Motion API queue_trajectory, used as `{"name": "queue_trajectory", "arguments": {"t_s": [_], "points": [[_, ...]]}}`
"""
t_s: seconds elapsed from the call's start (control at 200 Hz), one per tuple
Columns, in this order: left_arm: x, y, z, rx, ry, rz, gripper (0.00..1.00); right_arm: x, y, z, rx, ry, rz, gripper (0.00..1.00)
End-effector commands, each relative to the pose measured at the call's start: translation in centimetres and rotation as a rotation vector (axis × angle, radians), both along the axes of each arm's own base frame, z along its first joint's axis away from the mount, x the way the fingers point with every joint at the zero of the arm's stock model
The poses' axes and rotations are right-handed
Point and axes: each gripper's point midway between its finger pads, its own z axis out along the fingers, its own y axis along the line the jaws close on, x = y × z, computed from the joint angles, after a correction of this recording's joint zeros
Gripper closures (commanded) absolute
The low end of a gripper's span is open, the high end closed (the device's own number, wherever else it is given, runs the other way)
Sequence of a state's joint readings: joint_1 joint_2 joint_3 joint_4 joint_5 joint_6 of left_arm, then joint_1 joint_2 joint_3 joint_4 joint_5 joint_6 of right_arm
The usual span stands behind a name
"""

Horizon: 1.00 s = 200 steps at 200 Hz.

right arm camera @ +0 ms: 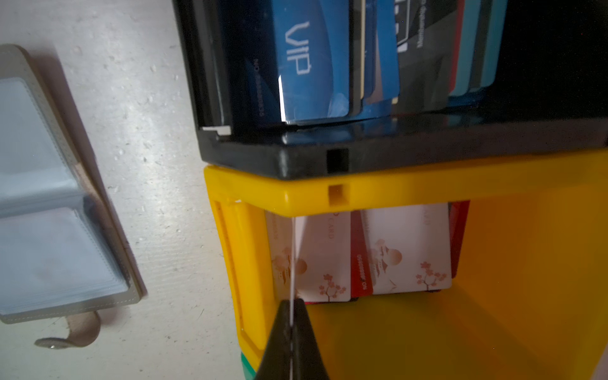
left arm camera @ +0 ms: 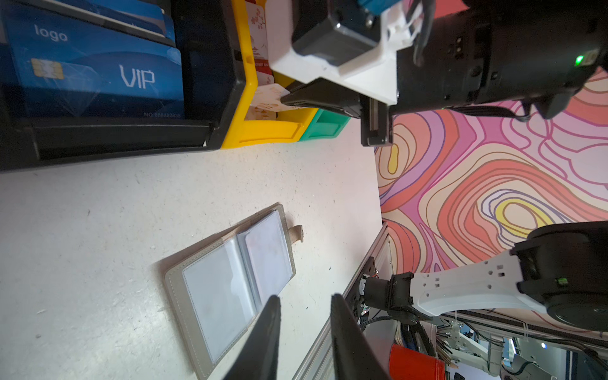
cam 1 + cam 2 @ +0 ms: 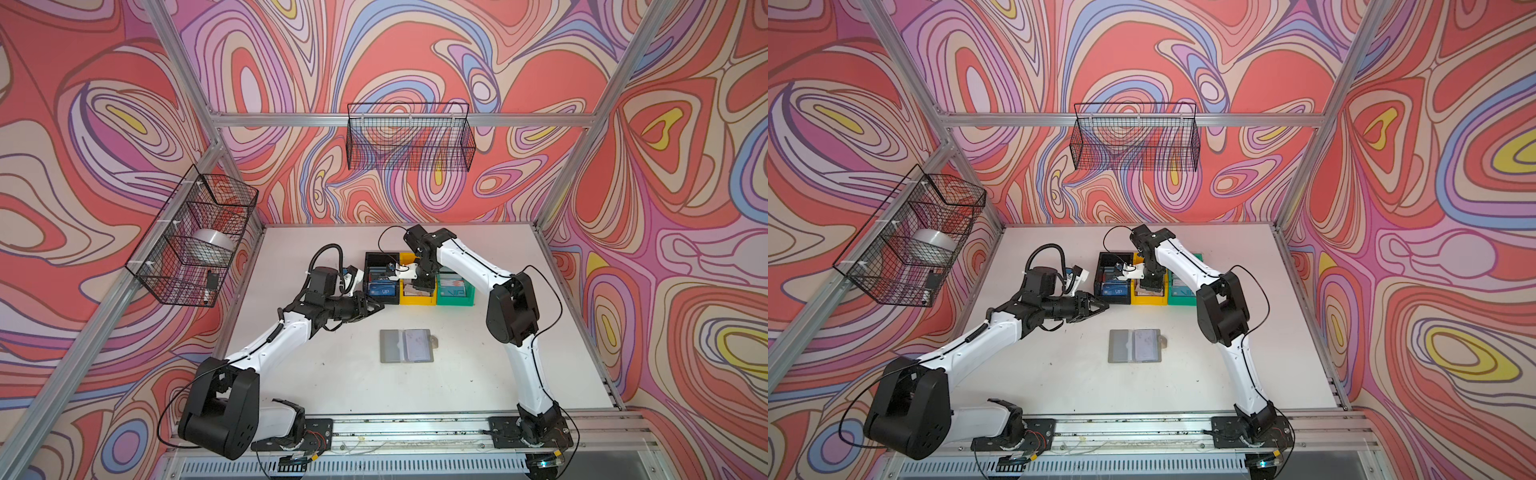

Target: Take the credit cards out of the card holder

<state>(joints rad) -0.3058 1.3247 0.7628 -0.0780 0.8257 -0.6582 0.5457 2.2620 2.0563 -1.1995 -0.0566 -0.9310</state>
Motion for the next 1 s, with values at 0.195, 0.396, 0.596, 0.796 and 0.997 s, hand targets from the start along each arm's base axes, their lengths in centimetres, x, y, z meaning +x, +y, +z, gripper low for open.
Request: {"name": "queue_trajectory", "arguments": {"t_s": [0.195, 0.396, 0.596, 0.796, 0.997], "points": [[-0.1, 0.5, 0.1, -0.002, -0.018, 0.011, 0.7, -1.0, 0.8, -2.4, -0.021, 0.041, 0.04, 1.0], [-0.2, 0.6, 0.1, -0.002, -0.016, 0.013, 0.7, -0.6, 1.3, -2.2, 0.006, 0.016, 0.033, 1.0], [-0.2, 0.6, 0.1, -0.003, -0.015, 0.015, 0.7, 0.2, 1.8, -1.9, 0.035, -0.036, 0.024, 1.0], [-0.1, 0.6, 0.0, -0.003, -0.013, 0.015, 0.7, 0.8, 2.0, -1.6, 0.054, -0.081, 0.011, 0.92], [-0.1, 0.5, 0.1, -0.008, -0.011, 0.014, 0.7, 1.0, 1.9, -0.8, 0.061, -0.101, -0.007, 0.85]]}}
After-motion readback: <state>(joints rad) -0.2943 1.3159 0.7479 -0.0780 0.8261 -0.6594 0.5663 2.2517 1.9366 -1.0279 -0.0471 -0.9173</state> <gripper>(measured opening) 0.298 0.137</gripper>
